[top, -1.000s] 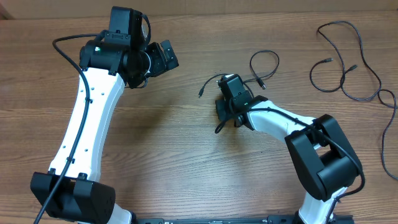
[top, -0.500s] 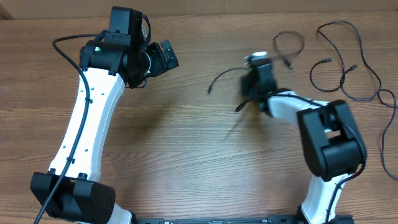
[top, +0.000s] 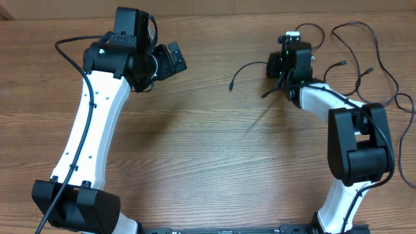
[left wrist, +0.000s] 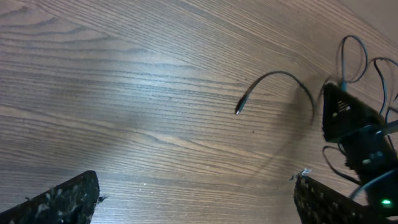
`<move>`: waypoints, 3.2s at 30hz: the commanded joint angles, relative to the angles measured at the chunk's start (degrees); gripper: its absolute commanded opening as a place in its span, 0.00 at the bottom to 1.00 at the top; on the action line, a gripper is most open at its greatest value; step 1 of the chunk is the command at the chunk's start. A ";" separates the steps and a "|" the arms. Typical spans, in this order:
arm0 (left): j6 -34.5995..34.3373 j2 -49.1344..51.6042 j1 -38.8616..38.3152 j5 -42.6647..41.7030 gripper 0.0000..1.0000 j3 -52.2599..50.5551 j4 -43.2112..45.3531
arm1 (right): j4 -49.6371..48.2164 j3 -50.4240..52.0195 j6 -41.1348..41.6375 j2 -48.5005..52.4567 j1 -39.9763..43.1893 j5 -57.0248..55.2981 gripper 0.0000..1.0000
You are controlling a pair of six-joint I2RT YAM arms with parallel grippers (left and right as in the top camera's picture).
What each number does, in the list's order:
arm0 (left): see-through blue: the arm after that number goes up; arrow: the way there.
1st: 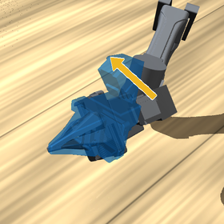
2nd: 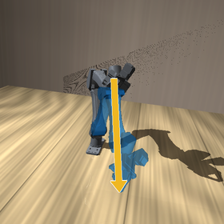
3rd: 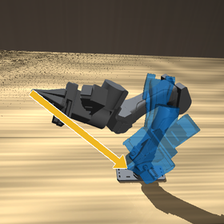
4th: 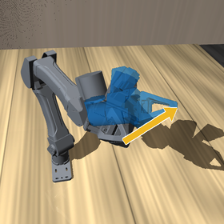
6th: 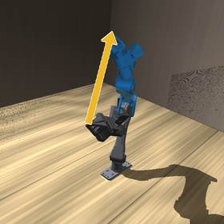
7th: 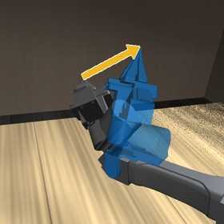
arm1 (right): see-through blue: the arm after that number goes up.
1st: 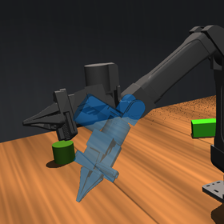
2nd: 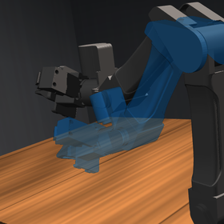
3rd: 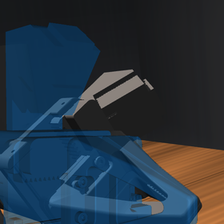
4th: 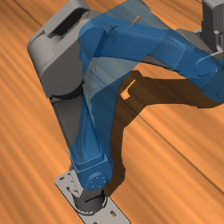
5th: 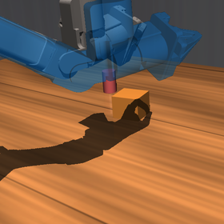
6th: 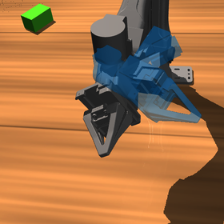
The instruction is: Untangle cables
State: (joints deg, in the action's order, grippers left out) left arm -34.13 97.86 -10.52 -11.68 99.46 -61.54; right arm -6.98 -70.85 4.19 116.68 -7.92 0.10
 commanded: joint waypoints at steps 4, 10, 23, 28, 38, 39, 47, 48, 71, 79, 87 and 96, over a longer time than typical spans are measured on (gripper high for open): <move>0.92 0.72 -0.37 0.74 0.99 -0.20 0.04 | 14.99 -11.61 0.26 0.00 -2.14 3.87 0.44; 0.92 0.72 -0.37 0.74 1.00 -0.20 0.04 | 36.24 -21.33 4.66 -3.13 -4.02 3.89 1.00; 0.92 0.72 -0.37 0.74 0.99 -0.20 0.04 | 61.75 -24.96 12.61 -24.24 -4.02 7.80 1.00; 0.92 0.72 -0.37 0.74 1.00 -0.20 0.04 | 70.75 -24.96 12.55 -29.18 -4.02 9.18 1.00; 0.92 0.72 -0.37 0.74 1.00 -0.20 0.04 | 75.45 -24.85 12.52 -29.55 -4.00 8.98 1.00; 0.92 0.72 -0.37 0.74 1.00 -0.20 0.04 | 76.35 -24.85 12.52 -29.55 -3.96 8.96 1.00; 0.92 0.72 -0.37 0.74 1.00 -0.20 0.04 | 78.23 -24.85 12.57 -29.57 -3.91 9.05 1.00; 0.92 0.72 -0.37 0.74 1.00 -0.20 0.04 | 78.23 -24.85 12.57 -29.59 -3.91 9.05 1.00; 0.92 0.72 -0.37 0.74 0.99 -0.20 0.04 | 81.26 -24.85 12.24 -41.81 -3.91 6.60 1.00; 0.92 0.72 -0.37 0.74 1.00 -0.20 0.04 | 85.94 -24.85 12.17 -46.34 -3.91 3.85 1.00; 0.92 0.72 -0.37 0.74 1.00 -0.20 0.04 | 88.04 -24.74 12.37 -50.80 -3.91 2.97 1.00; 0.92 0.72 -0.37 0.74 0.99 -0.20 0.04 | 92.02 -24.24 12.39 -57.44 -3.91 0.59 1.00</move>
State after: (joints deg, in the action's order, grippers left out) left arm -34.13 97.86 -10.52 -11.68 99.46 -61.54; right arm 85.06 -95.13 16.49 61.63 -12.03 3.01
